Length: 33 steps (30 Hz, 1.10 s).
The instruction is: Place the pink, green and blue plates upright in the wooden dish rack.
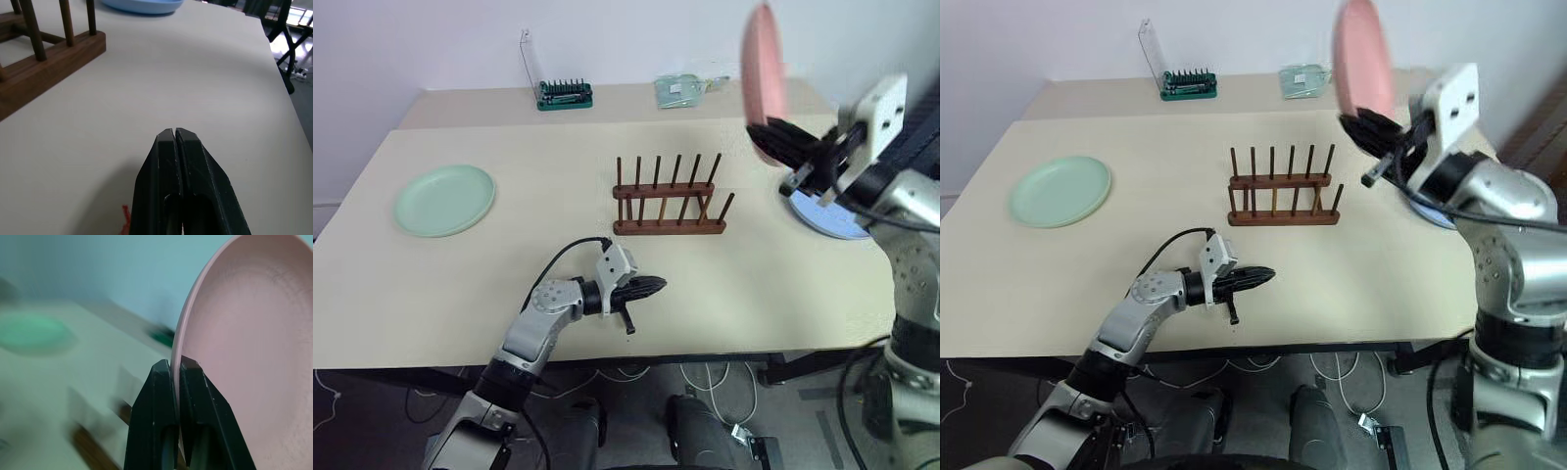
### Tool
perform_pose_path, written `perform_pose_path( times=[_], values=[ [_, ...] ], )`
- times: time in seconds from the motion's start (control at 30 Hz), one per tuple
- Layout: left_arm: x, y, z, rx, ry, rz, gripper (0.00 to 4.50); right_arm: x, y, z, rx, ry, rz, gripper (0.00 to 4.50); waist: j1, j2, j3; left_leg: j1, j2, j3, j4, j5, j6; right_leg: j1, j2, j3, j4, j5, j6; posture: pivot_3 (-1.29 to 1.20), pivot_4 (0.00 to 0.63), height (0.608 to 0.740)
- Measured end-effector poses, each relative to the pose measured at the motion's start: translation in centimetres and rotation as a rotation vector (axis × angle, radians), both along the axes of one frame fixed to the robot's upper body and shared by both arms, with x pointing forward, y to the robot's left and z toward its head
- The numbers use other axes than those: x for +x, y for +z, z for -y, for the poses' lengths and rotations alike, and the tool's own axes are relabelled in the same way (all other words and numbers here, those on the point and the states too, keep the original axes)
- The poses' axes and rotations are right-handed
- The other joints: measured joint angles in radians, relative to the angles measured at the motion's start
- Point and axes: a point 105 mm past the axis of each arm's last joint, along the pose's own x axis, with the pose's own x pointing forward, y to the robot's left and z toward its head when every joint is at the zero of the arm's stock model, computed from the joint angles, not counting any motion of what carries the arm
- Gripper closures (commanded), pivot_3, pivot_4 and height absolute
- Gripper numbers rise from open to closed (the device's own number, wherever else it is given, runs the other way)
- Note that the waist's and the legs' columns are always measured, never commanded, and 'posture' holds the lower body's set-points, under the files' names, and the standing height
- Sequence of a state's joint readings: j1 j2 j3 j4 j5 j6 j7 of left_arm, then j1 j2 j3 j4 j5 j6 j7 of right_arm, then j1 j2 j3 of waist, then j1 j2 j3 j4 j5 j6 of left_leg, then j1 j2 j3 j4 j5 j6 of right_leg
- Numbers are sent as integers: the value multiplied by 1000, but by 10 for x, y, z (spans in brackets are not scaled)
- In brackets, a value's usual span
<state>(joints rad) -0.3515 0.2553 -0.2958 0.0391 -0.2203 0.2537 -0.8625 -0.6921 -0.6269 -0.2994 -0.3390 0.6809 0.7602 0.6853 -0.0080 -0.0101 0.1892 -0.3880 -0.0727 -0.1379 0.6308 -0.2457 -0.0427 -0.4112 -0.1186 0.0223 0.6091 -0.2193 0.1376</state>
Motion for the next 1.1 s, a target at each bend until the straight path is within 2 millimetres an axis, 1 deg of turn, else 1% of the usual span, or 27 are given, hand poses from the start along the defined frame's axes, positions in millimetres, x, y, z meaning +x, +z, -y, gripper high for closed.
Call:
perform_pose_path(
  times=[0.07, 0.2, 0.3, 0.43, 0.67, 0.8, 0.93, 1.07, 1.1],
  values=[
    [1, 0, -1, 5, 9, 4, 4500, 3, 1, -3, 75, 76, -71, 4481, 2, 0, 0, 0, 0, 0, 0, 0, 0, 0, 0, 0, 0, 0, 0, 0, 150, 740],
    [4, -1, -8, 11, 44, 6, 4500, 21, -14, 11, 190, 93, -228, 4481, 1, 0, 0, -1, -1, 1, 0, 0, 0, -2, 0, 0, 0, 0, 0, 0, 150, 740],
    [2, -4, -12, 11, 69, -2, 4500, 28, -21, 19, 240, 95, -285, 4481, -4, 1, 0, -2, -1, 1, -1, 0, 0, -4, 0, 0, 2, 0, 0, 0, 150, 740],
    [3, -1, -16, 9, 91, 2, 4500, 29, -24, 22, 278, 140, -319, 4481, -6, 1, 0, -2, 0, 2, 0, 0, 0, -5, 0, 1, 3, 0, 0, 0, 150, 740],
    [4, 0, -20, 18, 102, 7, 4500, 31, -32, 19, 282, 191, -361, 4481, -5, 1, 0, -2, -1, 2, 0, 0, 0, -5, 0, 1, 3, 0, 0, 0, 150, 740],
    [4, -1, -20, 17, 103, 2, 4500, 42, -34, 25, 322, 167, -382, 4481, -5, 1, 0, -2, -1, 2, 0, 0, 0, -5, 0, 1, 3, 0, 0, 0, 150, 740],
    [4, -1, -20, 18, 103, -6, 4500, 53, -43, 30, 378, 147, -434, 4481, -6, 1, 0, -2, -1, 2, 0, 0, 0, -5, 0, 1, 3, 1, 0, 0, 150, 740],
    [4, -2, -20, 17, 104, -12, 4500, 59, -50, 35, 411, 141, -473, 4481, -5, 1, 0, -2, -1, 2, 0, 0, 0, -5, 0, 1, 3, 1, 0, 0, 150, 740],
    [4, -2, -20, 18, 105, -12, 4500, 60, -52, 36, 418, 140, -484, 4189, -5, 1, 0, -3, -1, 2, 0, 0, 0, -5, 0, 1, 3, 1, 0, 0, 150, 740]
  ],
)
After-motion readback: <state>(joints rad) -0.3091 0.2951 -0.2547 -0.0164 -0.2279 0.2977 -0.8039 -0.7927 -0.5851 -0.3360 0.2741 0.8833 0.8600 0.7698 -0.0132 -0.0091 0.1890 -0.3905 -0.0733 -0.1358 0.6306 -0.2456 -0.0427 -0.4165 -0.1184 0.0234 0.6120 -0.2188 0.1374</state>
